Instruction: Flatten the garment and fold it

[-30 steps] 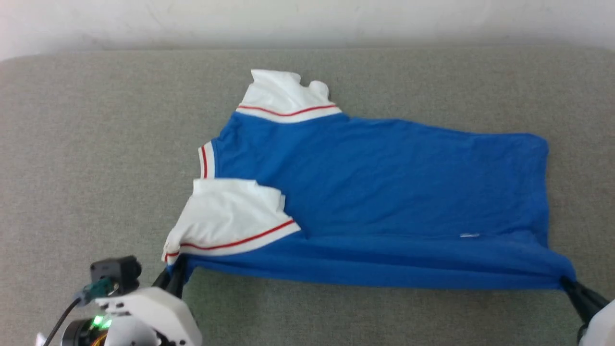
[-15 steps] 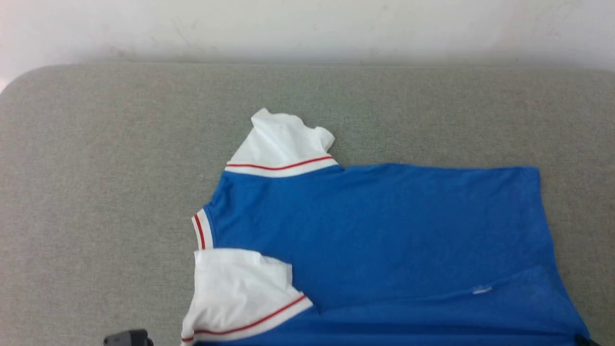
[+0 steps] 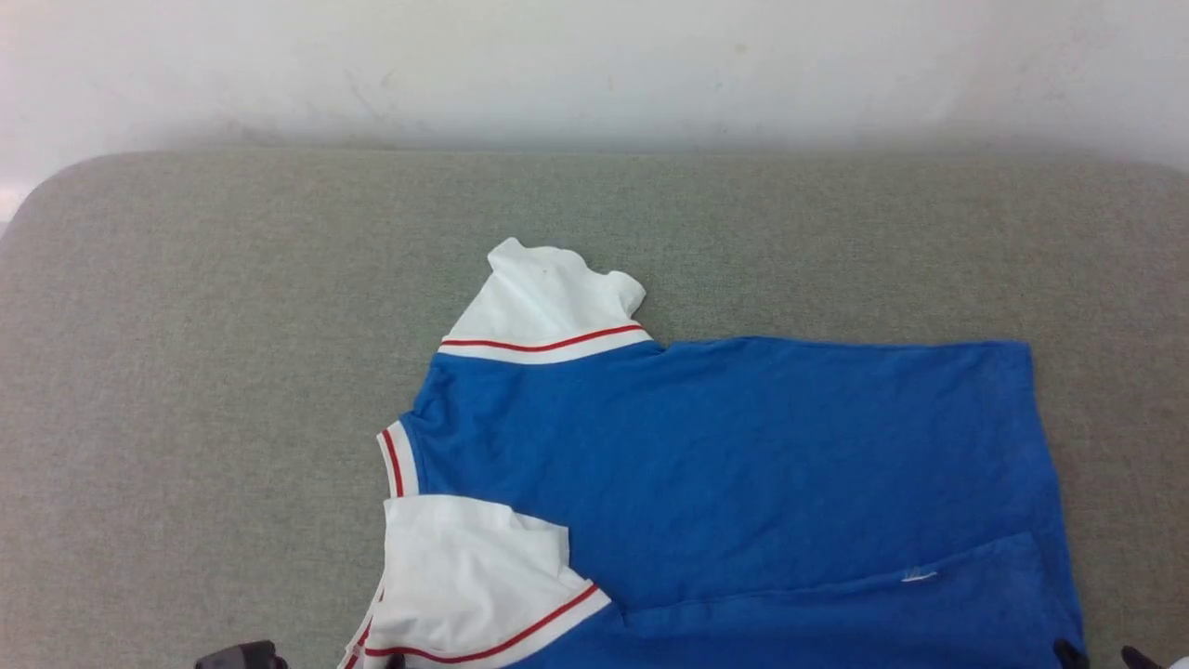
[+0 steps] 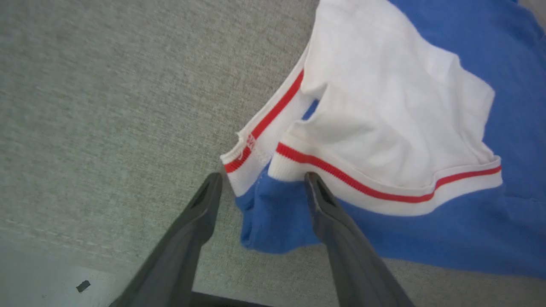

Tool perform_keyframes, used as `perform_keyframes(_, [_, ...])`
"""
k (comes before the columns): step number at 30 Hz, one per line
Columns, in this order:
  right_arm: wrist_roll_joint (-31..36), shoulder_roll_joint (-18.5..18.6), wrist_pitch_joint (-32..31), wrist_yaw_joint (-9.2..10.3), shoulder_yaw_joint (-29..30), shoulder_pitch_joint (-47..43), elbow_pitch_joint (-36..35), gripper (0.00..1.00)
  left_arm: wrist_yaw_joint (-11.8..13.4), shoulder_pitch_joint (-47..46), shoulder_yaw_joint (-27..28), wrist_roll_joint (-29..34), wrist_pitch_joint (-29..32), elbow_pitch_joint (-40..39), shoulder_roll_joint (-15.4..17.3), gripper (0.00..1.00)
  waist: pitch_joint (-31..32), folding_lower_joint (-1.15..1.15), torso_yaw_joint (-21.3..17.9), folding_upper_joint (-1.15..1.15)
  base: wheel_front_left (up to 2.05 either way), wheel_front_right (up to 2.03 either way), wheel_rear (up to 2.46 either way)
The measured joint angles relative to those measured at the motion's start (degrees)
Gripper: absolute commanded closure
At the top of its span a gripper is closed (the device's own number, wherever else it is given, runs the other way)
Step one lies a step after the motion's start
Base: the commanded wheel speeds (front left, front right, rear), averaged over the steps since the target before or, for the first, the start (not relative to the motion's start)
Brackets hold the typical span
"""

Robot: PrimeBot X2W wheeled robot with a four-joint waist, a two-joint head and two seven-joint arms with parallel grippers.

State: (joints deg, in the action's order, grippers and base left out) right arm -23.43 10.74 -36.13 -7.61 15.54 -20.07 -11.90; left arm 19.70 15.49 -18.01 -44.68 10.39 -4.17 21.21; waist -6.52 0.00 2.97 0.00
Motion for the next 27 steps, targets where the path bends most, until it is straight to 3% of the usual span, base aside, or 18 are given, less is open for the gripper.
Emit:
perform_keyframes(7, [-0.85,2.45,1.56,0.01,0.21,2.35,-5.16,0.0,0.81,-0.99,4.58,0.6,-1.8,-10.25,3.27,0.0,-1.34,0.0,-0.98,0.0,0.0,0.0,0.0])
perform_keyframes(13, [0.36,3.42,7.58,0.01,-0.8,7.5,-8.64,0.0,2.48,-13.67,7.67,9.27,-4.56,-17.42,8.96,0.0,-4.64,0.01,-1.48,0.0,0.0,0.0,0.0])
perform_keyframes(20, [1.94,3.66,13.71,0.01,-5.0,15.53,-9.21,0.0,-4.0,-37.17,3.03,16.53,-1.48,-12.44,13.7,0.0,-10.45,0.01,-2.4,0.0,0.0,0.0,0.0])
perform_keyframes(27, [2.09,4.31,16.1,0.01,-7.13,18.98,-8.18,0.0,-12.36,-57.65,-3.9,18.13,8.06,-2.53,13.81,0.0,-16.7,0.02,-3.67,0.0,0.0,0.0,0.0])
